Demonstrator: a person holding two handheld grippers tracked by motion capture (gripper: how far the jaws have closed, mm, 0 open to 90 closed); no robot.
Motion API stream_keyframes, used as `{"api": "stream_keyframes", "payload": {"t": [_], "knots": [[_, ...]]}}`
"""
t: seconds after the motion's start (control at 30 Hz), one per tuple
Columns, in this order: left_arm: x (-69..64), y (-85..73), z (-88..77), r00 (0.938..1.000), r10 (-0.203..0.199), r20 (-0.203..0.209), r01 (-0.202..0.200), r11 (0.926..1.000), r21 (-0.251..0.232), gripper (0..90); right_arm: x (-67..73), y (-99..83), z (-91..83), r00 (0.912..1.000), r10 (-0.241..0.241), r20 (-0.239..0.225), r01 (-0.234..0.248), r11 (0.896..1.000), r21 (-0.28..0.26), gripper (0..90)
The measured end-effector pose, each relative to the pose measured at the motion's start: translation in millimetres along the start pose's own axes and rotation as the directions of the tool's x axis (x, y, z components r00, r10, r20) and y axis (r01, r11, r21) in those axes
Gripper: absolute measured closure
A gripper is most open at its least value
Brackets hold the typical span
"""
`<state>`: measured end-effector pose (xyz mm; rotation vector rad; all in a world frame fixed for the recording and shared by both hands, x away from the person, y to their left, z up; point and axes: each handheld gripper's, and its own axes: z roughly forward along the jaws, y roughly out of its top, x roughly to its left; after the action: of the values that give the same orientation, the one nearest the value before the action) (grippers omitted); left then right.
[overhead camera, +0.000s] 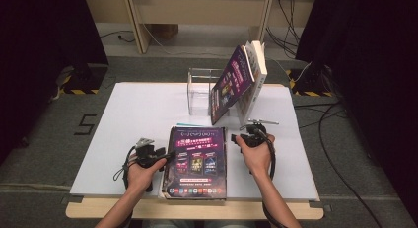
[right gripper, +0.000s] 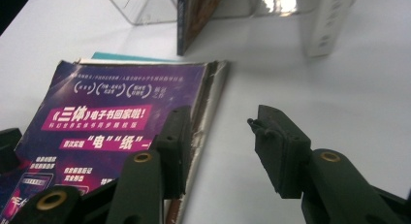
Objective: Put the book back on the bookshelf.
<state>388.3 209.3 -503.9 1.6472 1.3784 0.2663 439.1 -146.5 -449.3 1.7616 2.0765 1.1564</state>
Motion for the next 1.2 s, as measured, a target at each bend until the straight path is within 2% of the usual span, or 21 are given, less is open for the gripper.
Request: {"api": "stream_keyframes", "payload": {"t": [0.17,0.2,0.33,0.5,0.6,0.77,0.8,0.9,0.93,0.97,1.07,1.2], "knots": [[-1.8,1.7,-0.8,0.9998,0.022,-0.004,-0.022,0.9996,-0.018,48.7,9.0,-0.9,9.9,0.9999,-0.005,-0.017,0.006,1.0,0.028,60.6],[-2.1,4.4,-1.9,0.9994,0.03,-0.017,-0.031,0.9987,-0.041,49.6,12.6,-0.6,12.8,0.9997,-0.013,-0.022,0.013,0.999,0.034,60.6],[-1.4,6.4,0.4,0.9993,0.037,-0.009,-0.037,0.999,-0.023,52.6,18.6,-0.2,17.5,0.9992,-0.026,-0.03,0.028,0.998,0.049,60.8],[-2.1,8.6,6.0,0.9992,0.04,-0.004,-0.04,0.9992,-0.008,53.2,20.1,-2.2,22.8,0.9991,-0.026,-0.033,0.028,0.998,0.063,61.1],[-4.4,11.0,6.6,0.9982,0.058,-0.014,-0.058,0.9983,-0.009,53.2,19.9,-4.1,25.7,0.9991,-0.028,-0.033,0.031,0.997,0.074,61.3],[-7.4,19.3,4.1,0.9975,0.066,-0.026,-0.067,0.9969,-0.041,52.7,20.8,-4.2,27.2,0.999,-0.027,-0.036,0.03,0.996,0.08,61.3],[-8.6,20.9,4.1,0.9967,0.076,-0.027,-0.077,0.9962,-0.04,52.7,20.9,-3.8,27.2,0.999,-0.026,-0.037,0.029,0.996,0.083,61.3],[-10.3,22.5,6.5,0.9972,0.072,-0.017,-0.073,0.9969,-0.029,52.3,21.1,-2.2,28.7,0.9988,-0.027,-0.041,0.03,0.996,0.086,61.3],[-8.6,20.9,10.8,0.9979,0.063,-0.016,-0.063,0.998,0.004,51.8,21.1,-2.2,29.3,0.9988,-0.027,-0.041,0.031,0.996,0.087,61.3],[-7.0,19.5,12.8,0.9985,0.054,-0.014,-0.053,0.9984,0.017,50.9,21.5,-2.2,29.7,0.9989,-0.025,-0.04,0.028,0.996,0.089,61.3],[-5.0,16.9,15.1,0.999,0.044,-0.01,-0.044,0.9989,0.019,50.5,21.5,-2.2,29.9,0.9988,-0.025,-0.041,0.029,0.996,0.09,61.3],[-8.2,16.7,17.3,0.9985,0.055,0.002,-0.055,0.9983,0.021,50.7,21.2,-2.7,33.4,0.9988,-0.026,-0.042,0.03,0.995,0.099,61.3]]}}
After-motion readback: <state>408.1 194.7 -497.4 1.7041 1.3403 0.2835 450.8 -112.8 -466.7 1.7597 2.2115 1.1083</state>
